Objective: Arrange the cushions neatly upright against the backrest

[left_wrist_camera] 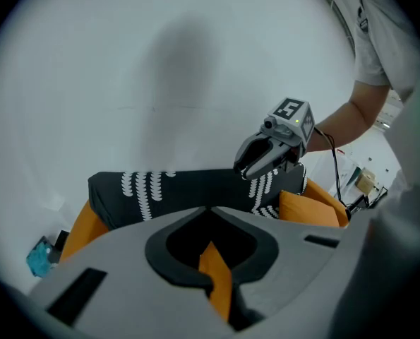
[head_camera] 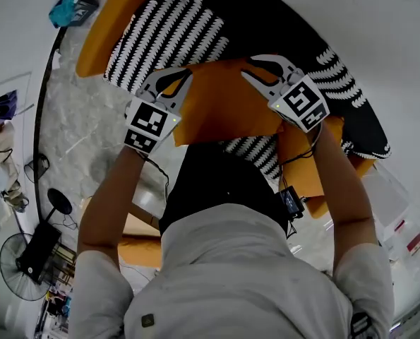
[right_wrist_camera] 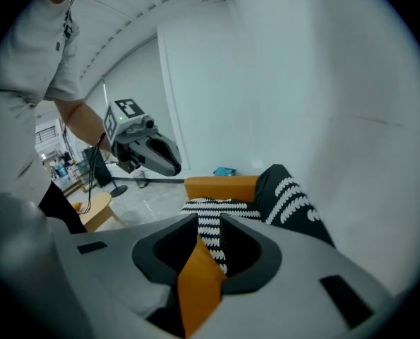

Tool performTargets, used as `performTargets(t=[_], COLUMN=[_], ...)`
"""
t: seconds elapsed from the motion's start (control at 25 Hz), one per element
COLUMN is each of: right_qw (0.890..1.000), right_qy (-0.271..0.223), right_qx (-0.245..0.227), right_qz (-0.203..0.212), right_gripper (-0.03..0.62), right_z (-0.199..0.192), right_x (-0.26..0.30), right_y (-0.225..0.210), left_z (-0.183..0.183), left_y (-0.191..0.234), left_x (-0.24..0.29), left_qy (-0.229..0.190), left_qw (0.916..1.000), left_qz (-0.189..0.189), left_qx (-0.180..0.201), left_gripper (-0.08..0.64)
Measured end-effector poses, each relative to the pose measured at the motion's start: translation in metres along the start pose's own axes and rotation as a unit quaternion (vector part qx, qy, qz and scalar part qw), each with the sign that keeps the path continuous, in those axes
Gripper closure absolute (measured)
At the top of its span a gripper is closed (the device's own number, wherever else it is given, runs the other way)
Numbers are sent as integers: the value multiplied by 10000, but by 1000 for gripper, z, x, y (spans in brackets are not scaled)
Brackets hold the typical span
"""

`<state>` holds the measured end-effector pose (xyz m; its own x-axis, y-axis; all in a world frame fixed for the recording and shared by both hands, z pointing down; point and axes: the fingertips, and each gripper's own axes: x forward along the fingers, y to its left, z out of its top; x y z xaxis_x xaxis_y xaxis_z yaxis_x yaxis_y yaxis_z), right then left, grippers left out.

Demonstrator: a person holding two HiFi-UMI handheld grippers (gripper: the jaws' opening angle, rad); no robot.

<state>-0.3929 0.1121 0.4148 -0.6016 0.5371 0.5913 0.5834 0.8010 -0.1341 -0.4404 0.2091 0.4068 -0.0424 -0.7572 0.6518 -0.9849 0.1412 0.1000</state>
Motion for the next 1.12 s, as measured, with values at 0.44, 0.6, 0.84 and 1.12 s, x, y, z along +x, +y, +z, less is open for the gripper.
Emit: performTargets(t=[0.44, 0.6, 0.84, 1.12], right_qw=[9898, 9745, 9478, 9141], right_qy=[1082, 1672, 2448, 3121], right_qx=[-360, -591, -794, -1033], right_qz=[848, 1373, 1883, 2374], right_gripper=[411, 396, 387, 378], right_z=[-95, -140, -187, -237], right_x=[81, 102, 130, 161], right_y=[-13, -10, -22, -32], left_z=[-84, -119, -162, -216], left_y=[7, 5, 12, 18], left_x=[83, 108, 134, 172], left_qy=[1060, 1518, 2025, 2664], left_qw=[9903, 9801, 9610, 9335], left_qz=[-854, -1235, -1817, -2275], left_qx=[263, 333, 494, 765], left_gripper=[415, 377, 339, 324])
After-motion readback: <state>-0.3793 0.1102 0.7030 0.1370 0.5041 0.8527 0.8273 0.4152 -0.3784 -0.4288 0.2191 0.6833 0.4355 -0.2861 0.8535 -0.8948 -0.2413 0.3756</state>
